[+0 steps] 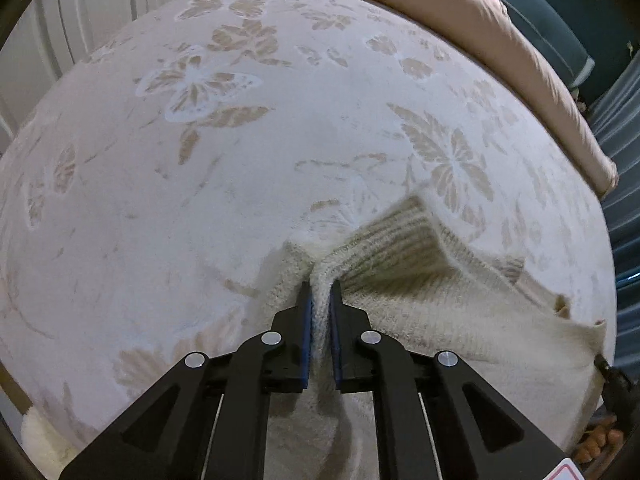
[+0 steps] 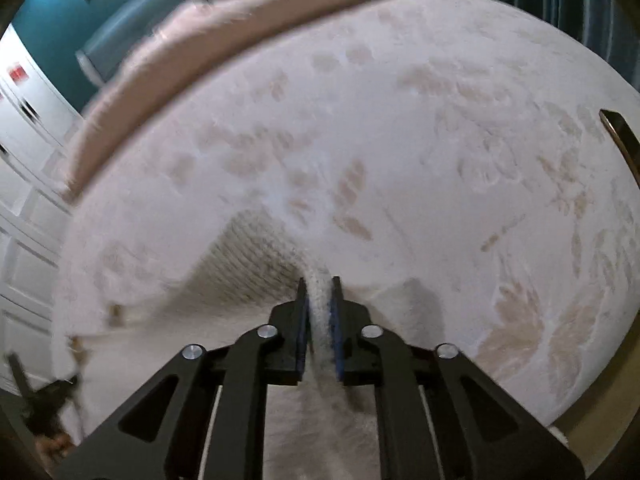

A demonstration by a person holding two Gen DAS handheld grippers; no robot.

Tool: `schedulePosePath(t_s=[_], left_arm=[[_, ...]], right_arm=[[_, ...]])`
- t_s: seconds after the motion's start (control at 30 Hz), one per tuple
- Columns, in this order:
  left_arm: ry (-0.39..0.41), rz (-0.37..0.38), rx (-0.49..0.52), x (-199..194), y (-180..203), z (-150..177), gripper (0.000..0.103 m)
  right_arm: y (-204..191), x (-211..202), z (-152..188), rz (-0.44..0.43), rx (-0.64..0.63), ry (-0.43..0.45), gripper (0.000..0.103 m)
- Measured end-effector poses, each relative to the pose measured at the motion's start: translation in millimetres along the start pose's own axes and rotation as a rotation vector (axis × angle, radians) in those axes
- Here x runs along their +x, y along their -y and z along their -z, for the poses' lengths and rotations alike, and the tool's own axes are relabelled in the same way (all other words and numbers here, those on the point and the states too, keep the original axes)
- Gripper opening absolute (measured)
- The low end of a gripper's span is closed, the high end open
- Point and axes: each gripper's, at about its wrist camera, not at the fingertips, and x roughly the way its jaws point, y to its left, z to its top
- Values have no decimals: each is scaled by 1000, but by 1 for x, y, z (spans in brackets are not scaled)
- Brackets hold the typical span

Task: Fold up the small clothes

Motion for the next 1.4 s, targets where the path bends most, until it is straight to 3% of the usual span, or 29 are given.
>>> schedulePosePath(t_s=[0.07, 0.1, 0.2, 0.27, 0.43, 0.57, 0.63, 0.7, 0.77, 0.87, 1.07, 1.23, 1.4], left_arm=[[0, -22, 6, -7, 4, 1, 17], [8, -18, 7, -14, 3, 2, 18], [100, -43, 53, -57, 11, 18, 38], [136, -25, 97, -78, 23, 36, 44], [43, 101, 227, -89, 72, 104, 44], [-54, 28, 313, -65, 89, 151, 45], [-89, -36, 330, -54, 82, 165, 45], [-91, -49, 325, -53, 70, 172, 48], [-90, -69, 331, -54, 63, 176, 48], [-99, -96, 337, -53, 60, 183, 48], [-92, -118, 344, -51, 63, 185, 48], [-91, -125, 346, -50, 64, 186, 48], [-89, -123, 343, -50, 62, 186, 48]], right_arm=[[4, 10, 4, 14, 30, -61, 13], [6, 4, 5, -4, 42, -41, 14], [-6, -50, 21, -35, 25, 88, 21], [-31, -75, 47, -125, -35, 98, 21], [-121, -78, 136, -264, -328, -35, 21], [-144, -52, 180, -245, -434, -125, 19], [-132, -46, 185, -202, -443, -133, 17], [-109, -45, 181, -187, -395, -153, 16], [-81, -45, 176, -98, -364, -141, 17], [-53, -45, 174, -38, -323, -149, 16], [-64, -79, 166, -64, -309, -40, 21], [-71, -40, 179, 0, -382, -121, 22], [-74, -59, 182, -37, -357, -86, 24]])
